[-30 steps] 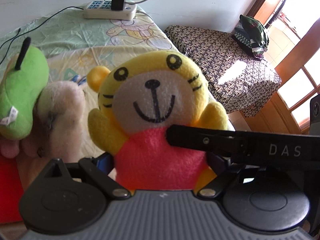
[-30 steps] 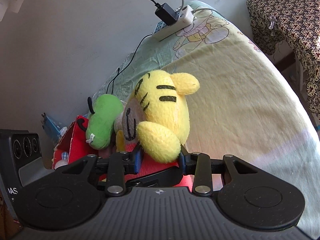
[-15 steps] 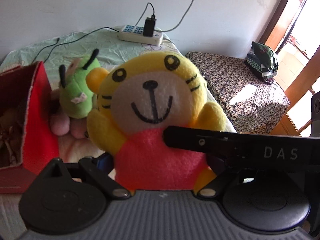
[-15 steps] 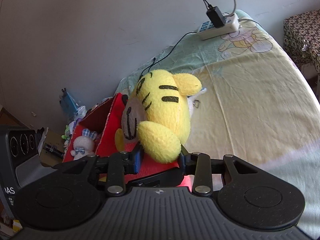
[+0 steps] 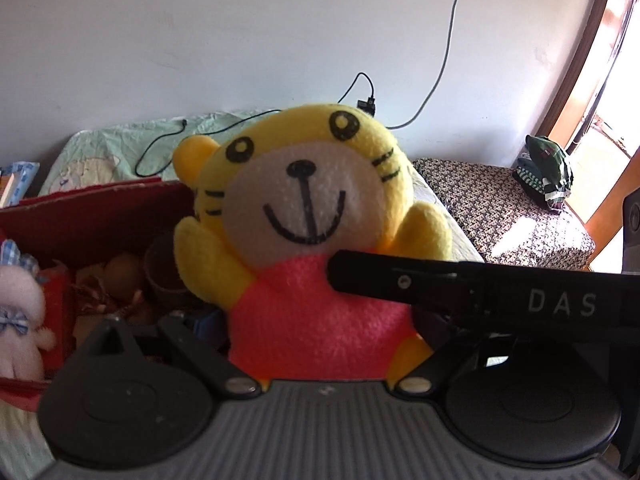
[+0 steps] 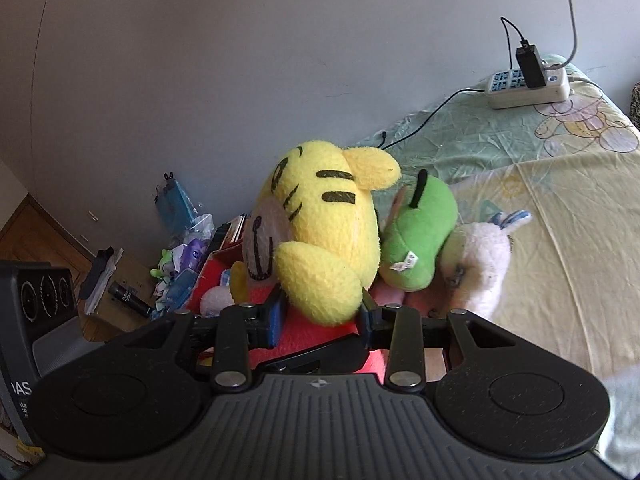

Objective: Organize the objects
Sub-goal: 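Lift the yellow tiger with the right gripper and carry it to the red box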

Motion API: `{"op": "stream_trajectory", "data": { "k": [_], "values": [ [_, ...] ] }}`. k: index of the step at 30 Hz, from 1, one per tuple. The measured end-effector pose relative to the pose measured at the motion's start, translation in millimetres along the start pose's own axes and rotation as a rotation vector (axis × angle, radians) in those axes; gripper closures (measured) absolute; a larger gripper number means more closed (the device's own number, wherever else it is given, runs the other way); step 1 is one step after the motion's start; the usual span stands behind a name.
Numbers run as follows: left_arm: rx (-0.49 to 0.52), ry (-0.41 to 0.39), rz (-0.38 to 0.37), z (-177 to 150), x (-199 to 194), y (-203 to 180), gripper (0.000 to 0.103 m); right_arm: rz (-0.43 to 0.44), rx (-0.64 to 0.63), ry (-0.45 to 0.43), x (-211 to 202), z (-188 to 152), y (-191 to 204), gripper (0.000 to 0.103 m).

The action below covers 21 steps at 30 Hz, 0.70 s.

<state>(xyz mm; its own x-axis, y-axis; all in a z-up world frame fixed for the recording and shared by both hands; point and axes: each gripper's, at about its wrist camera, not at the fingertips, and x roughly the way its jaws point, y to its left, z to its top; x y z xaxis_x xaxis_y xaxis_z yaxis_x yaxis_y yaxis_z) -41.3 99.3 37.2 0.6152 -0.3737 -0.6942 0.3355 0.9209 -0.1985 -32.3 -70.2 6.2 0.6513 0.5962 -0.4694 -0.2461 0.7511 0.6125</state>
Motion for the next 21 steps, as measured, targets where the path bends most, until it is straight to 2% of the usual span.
{"op": "stream_trajectory", "data": {
  "k": [8,15,21],
  "values": [
    [-0.005,-0.008,-0.041,8,-9,62,0.011,-0.067,-0.011,-0.030,40,1,41,0.064],
    [-0.027,0.046,-0.110,10,12,105,0.011,-0.188,-0.035,-0.031,77,-6,60,0.066],
    [-0.051,0.072,-0.153,11,28,132,0.009,-0.255,-0.048,-0.017,100,-8,67,0.068]
  ]
}}
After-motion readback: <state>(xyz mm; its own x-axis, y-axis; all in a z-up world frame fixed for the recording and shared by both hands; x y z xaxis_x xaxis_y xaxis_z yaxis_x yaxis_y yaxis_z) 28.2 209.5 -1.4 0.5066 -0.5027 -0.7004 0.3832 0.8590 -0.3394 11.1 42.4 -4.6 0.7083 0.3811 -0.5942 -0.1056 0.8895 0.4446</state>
